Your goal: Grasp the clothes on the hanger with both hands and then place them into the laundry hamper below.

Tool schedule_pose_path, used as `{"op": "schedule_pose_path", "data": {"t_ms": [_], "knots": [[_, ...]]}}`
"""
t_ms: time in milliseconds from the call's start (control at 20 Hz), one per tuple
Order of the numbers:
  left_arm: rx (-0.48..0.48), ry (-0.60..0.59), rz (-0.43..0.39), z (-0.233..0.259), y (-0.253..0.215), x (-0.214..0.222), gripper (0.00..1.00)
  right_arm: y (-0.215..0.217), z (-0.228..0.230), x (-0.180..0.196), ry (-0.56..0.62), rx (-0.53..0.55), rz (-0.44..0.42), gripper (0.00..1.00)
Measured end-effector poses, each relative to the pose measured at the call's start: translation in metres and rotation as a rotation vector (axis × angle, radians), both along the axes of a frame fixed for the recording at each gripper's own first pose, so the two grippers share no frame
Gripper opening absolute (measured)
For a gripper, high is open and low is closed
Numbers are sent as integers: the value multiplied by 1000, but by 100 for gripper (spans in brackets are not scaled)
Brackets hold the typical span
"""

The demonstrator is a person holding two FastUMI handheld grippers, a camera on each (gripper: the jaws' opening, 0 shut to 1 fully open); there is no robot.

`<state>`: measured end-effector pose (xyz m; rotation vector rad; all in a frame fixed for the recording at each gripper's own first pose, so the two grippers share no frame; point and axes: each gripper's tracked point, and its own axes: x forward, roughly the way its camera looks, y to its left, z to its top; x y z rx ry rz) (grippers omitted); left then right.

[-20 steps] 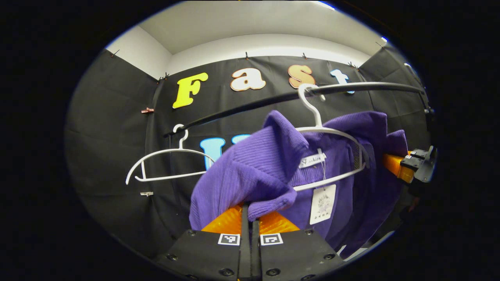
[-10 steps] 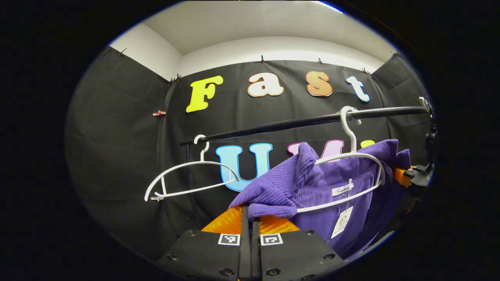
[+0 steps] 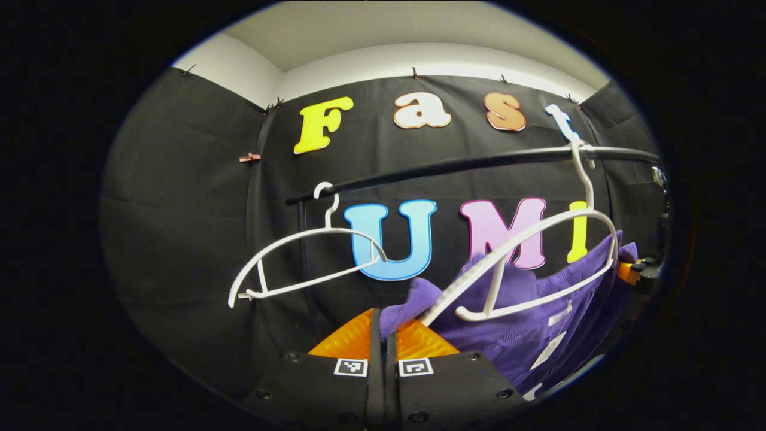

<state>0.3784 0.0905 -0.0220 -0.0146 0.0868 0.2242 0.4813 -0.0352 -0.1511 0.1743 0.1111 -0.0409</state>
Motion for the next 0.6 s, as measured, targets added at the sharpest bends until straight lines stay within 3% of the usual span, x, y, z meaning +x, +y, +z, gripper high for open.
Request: {"op": "schedule_pose_path", "data": {"t_ms": [150, 400, 600], "knots": [[-16, 69, -38, -55, -19, -3, 5, 28, -37, -29, 57, 54, 68, 12], [-44, 167, -77, -136, -46, -22, 5, 64, -98, -79, 157, 52, 162, 12], [-71, 233, -177, -176, -83, -28, 5, 101, -141, -111, 278, 59, 268, 12]]}}
